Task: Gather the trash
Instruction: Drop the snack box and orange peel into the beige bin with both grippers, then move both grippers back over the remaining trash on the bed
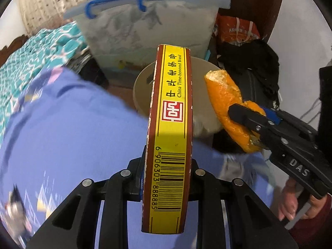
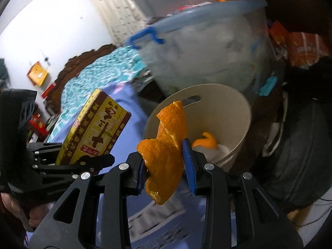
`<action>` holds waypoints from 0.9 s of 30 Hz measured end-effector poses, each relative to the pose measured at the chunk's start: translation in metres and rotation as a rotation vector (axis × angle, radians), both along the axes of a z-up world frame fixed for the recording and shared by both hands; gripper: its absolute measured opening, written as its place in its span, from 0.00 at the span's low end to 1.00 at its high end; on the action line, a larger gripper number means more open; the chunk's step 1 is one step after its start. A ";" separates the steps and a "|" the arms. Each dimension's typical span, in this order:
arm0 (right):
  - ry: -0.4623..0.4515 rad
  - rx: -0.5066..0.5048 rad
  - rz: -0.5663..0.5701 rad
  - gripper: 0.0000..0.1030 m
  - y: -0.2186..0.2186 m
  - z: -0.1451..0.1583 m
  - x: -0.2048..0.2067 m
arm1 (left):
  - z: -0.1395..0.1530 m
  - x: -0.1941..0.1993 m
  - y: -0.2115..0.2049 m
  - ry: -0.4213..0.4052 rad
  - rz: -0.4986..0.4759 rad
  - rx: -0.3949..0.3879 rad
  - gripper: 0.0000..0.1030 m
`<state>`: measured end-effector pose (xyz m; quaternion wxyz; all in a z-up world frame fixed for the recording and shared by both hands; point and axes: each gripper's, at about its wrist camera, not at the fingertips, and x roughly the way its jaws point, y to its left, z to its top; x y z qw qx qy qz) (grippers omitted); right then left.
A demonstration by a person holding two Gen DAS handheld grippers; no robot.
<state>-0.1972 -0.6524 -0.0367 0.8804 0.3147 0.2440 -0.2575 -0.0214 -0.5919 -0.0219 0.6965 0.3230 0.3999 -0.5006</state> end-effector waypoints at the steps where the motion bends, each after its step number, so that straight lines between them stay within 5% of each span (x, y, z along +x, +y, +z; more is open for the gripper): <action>1: 0.008 0.014 -0.008 0.45 -0.013 -0.002 0.003 | -0.004 0.001 -0.013 0.000 -0.006 0.006 0.22; 3: 0.011 0.031 -0.028 0.54 -0.025 -0.007 0.005 | -0.010 0.004 -0.034 -0.001 -0.017 0.011 0.28; 4: 0.011 0.037 -0.055 0.55 -0.032 -0.009 0.005 | -0.014 0.005 -0.044 -0.013 -0.017 0.013 0.44; 5: 0.011 0.042 -0.066 0.55 -0.037 -0.011 0.005 | -0.016 0.007 -0.049 -0.032 -0.011 0.010 0.51; 11: -0.038 0.035 -0.103 0.55 -0.031 -0.009 -0.006 | -0.014 0.018 -0.039 -0.075 0.032 -0.012 0.51; 27: -0.087 0.045 0.102 0.55 0.087 0.008 0.035 | 0.036 0.042 0.183 -0.226 0.314 -0.091 0.56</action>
